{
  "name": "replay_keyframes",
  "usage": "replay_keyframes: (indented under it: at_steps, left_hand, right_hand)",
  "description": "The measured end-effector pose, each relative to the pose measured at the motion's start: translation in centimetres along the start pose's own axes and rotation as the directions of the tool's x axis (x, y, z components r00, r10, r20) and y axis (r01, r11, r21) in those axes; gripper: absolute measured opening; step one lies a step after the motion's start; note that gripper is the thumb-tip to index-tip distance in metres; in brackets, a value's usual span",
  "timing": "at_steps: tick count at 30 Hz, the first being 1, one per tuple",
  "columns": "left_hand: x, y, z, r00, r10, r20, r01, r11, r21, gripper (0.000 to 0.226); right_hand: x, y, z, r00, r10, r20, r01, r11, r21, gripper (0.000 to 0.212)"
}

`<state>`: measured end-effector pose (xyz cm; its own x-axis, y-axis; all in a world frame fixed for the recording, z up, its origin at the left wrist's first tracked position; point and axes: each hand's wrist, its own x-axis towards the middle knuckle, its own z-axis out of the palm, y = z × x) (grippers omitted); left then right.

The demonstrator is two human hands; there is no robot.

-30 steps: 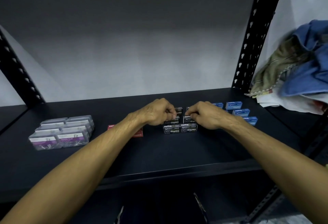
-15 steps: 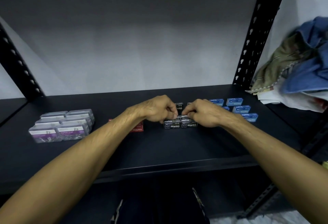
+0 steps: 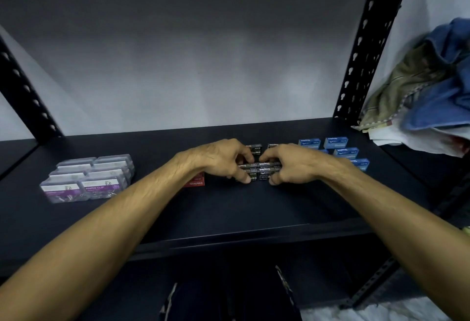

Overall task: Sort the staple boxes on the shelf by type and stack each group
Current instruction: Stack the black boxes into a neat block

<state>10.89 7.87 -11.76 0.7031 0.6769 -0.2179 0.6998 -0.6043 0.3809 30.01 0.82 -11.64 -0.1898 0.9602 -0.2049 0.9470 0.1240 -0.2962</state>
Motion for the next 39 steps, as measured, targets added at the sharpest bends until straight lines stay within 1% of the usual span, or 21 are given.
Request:
replay_keyframes:
  at_steps: [2,4,8,13,25,34,39]
  left_hand:
    - [0.2,0.0,0.3,0.999,0.003,-0.037,-0.001,0.999,0.054,0.048]
    - [0.3,-0.1,0.5,0.997,0.009,-0.072,-0.004,0.998,0.069,0.043]
    - [0.2,-0.1,0.9,0.994,0.021,-0.103,-0.015,0.998,0.062,0.031]
    - [0.1,-0.3,1.1,0.993,0.027,-0.118,-0.021,0.998,0.057,0.027]
    - [-0.1,-0.3,0.9,0.993,0.040,-0.109,-0.033,0.998,0.060,0.026]
    - [0.0,-0.5,1.1,0.990,0.050,-0.128,-0.041,0.997,0.070,0.027]
    - [0.0,-0.7,1.2,0.990,0.045,-0.131,-0.039,0.998,0.046,0.030]
  right_hand:
    - [0.2,0.0,0.2,0.999,-0.023,-0.023,0.022,0.999,-0.025,0.041]
    - [0.3,-0.1,0.3,0.999,-0.037,-0.031,0.036,0.999,-0.031,0.037]
    - [0.4,-0.3,0.5,0.998,-0.040,-0.056,0.038,0.998,-0.039,0.037]
    - [0.5,-0.3,0.7,0.997,-0.047,-0.069,0.045,0.998,-0.035,0.037]
    - [0.5,-0.3,0.7,0.994,-0.071,-0.085,0.067,0.997,-0.043,0.035]
    - [0.5,-0.1,0.7,0.994,-0.073,-0.081,0.072,0.997,-0.022,0.034]
    - [0.7,0.0,0.8,0.995,-0.061,-0.084,0.060,0.998,-0.017,0.039]
